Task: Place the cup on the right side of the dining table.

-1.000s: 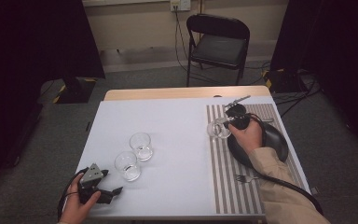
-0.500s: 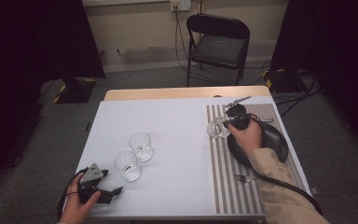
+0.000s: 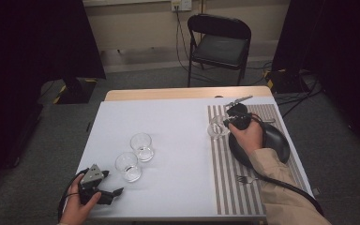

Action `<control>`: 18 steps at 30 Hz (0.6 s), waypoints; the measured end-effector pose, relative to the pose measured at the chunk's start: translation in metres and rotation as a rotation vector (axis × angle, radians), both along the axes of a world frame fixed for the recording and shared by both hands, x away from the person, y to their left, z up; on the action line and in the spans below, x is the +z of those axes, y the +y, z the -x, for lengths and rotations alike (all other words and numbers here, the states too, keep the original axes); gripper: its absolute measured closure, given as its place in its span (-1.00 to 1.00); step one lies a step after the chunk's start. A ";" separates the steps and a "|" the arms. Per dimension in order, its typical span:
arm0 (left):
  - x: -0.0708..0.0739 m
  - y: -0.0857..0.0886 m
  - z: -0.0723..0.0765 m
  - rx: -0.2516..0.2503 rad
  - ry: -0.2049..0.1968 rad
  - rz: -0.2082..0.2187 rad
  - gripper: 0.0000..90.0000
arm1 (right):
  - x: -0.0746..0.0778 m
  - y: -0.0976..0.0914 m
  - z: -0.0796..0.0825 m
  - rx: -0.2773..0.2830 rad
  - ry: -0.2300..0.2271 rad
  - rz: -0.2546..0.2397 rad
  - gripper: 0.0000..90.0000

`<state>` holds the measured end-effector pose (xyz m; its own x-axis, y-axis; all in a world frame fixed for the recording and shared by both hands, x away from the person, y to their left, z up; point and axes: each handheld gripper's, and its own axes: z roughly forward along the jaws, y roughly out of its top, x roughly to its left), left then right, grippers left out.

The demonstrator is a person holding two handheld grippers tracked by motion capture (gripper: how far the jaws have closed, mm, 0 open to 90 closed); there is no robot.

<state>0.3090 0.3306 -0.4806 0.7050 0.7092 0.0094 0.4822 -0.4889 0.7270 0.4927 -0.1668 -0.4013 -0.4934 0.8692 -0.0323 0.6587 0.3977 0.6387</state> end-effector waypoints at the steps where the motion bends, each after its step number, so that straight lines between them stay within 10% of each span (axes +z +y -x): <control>1: 0.000 0.000 0.000 -0.001 -0.001 -0.001 -0.82 | 0.000 0.000 0.000 0.001 -0.001 0.007 0.81; 18: 0.000 0.000 0.000 -0.001 -0.001 -0.001 -0.82 | 0.002 0.003 -0.002 -0.015 -0.013 -0.013 0.45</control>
